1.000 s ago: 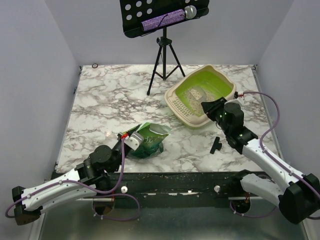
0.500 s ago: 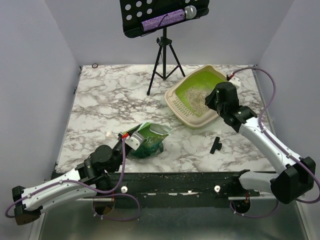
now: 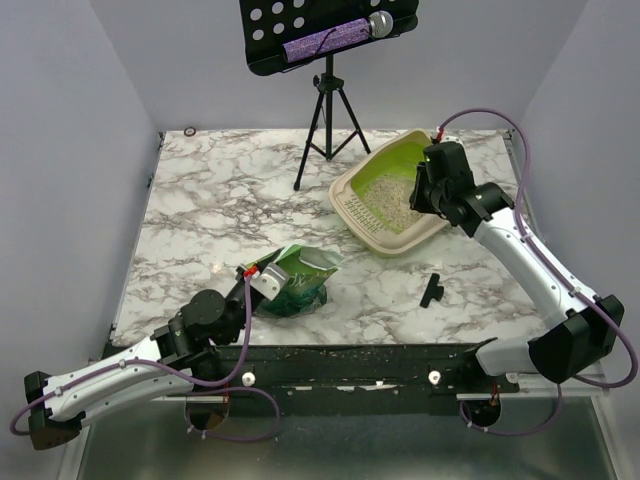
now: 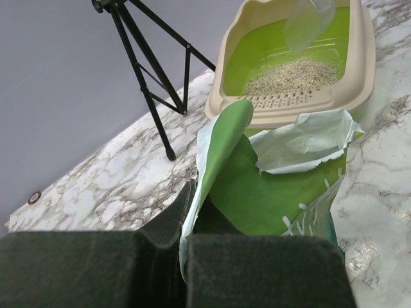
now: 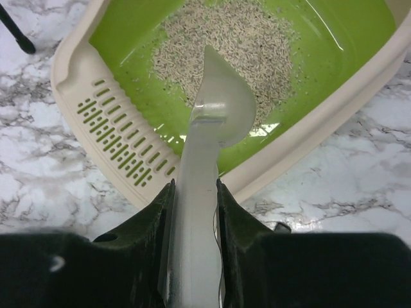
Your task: Fill the litter box with clean litter
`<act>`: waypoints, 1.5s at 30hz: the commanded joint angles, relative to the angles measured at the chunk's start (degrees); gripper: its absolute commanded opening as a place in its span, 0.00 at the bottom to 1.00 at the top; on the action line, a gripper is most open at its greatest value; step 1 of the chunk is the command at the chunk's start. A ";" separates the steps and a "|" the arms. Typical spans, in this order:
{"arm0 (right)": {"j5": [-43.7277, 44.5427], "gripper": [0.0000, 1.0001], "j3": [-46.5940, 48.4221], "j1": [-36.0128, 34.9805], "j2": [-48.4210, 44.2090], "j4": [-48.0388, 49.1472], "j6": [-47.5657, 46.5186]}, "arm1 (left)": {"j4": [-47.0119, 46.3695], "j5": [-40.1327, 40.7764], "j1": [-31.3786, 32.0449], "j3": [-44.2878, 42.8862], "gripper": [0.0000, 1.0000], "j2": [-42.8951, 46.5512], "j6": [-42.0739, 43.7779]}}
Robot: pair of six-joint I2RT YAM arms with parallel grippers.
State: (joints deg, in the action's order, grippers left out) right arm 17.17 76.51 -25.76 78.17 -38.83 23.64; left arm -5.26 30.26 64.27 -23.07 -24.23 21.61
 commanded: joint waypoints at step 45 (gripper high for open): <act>-44.59 0.00 -3.56 -17.48 -12.70 -4.16 -20.92 | -1.95 -0.46 0.15 -2.07 0.00 -1.52 -0.77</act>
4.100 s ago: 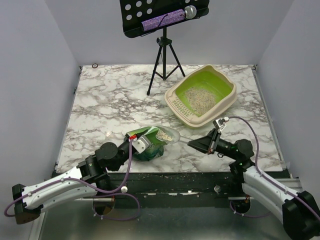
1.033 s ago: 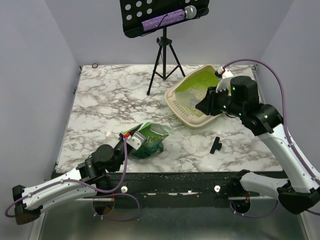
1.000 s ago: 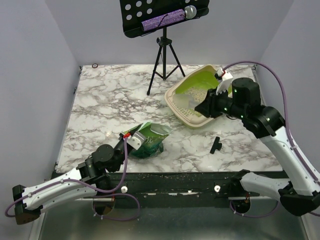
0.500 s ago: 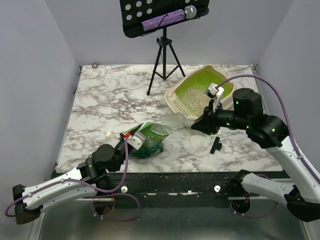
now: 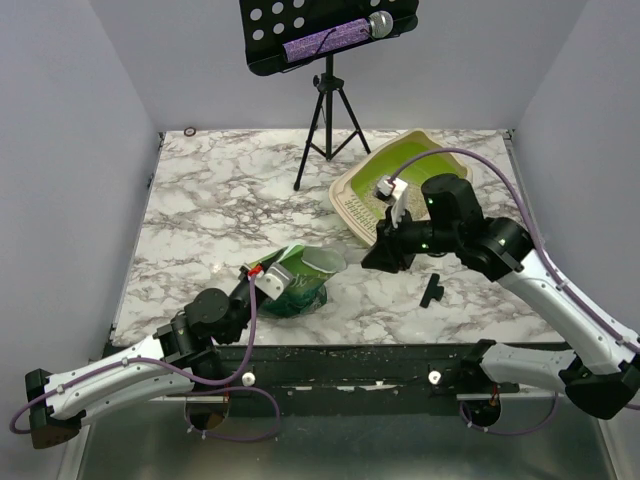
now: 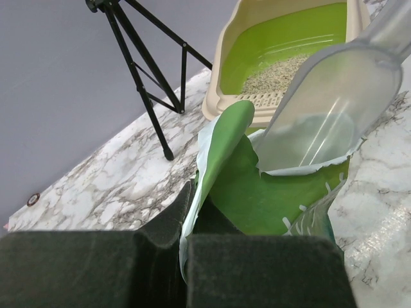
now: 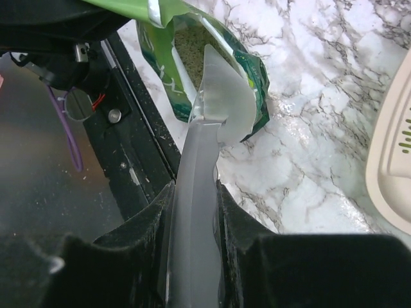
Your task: Fill the litter box with clean litter
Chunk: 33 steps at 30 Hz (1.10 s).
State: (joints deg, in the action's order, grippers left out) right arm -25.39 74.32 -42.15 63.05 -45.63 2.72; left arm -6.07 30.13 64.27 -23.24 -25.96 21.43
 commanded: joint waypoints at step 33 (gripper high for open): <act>-2.56 0.00 -0.85 1.72 27.73 10.12 32.00 | 1.93 -4.38 1.12 -3.21 0.00 -2.26 -1.92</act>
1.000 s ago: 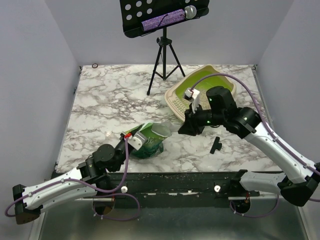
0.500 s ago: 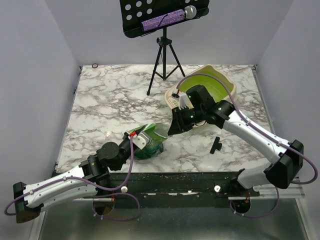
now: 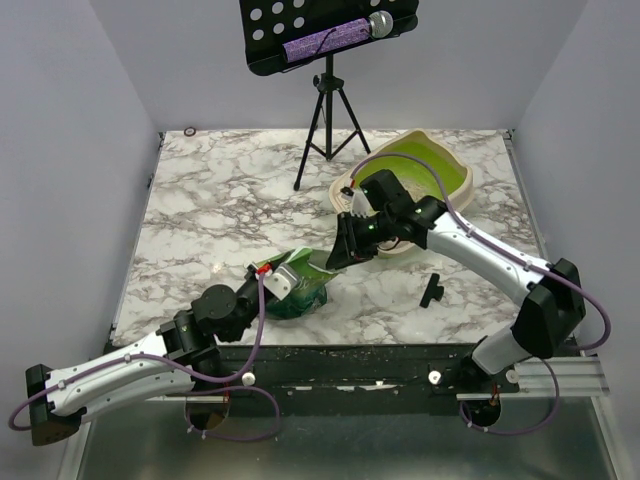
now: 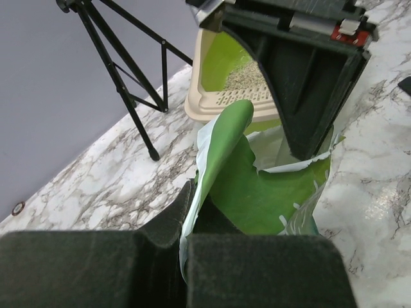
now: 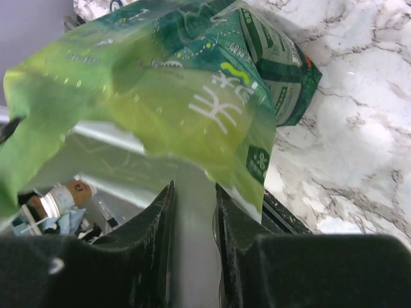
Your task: Fill the litter box with clean litter
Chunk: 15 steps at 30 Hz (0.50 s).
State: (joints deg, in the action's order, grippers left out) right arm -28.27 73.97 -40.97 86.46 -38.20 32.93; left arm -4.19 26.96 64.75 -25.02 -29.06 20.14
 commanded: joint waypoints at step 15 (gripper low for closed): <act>-14.34 0.01 -8.92 0.54 13.12 28.41 11.35 | -0.21 -1.74 0.82 -1.09 0.00 1.55 -0.10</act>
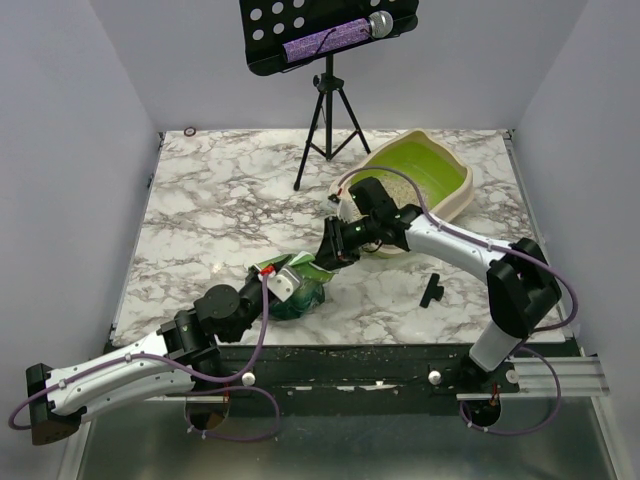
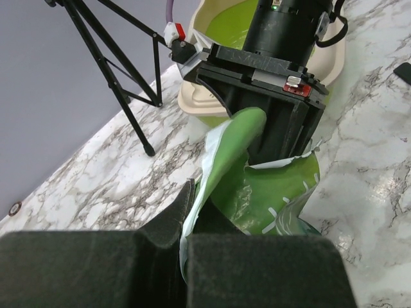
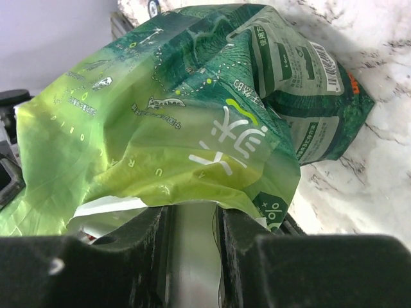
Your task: Fill the litter box with clean litter
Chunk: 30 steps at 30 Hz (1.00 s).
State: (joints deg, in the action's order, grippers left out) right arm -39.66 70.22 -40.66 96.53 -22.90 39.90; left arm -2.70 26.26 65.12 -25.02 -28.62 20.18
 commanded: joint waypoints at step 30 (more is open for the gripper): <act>-10.00 0.01 -37.07 3.22 -3.45 99.00 44.65 | -0.73 -1.56 0.44 -1.00 0.00 1.20 0.65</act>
State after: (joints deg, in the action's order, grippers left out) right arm -48.97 34.85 -38.50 95.72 59.31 77.84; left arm -1.21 25.41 65.39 -24.99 -28.27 20.60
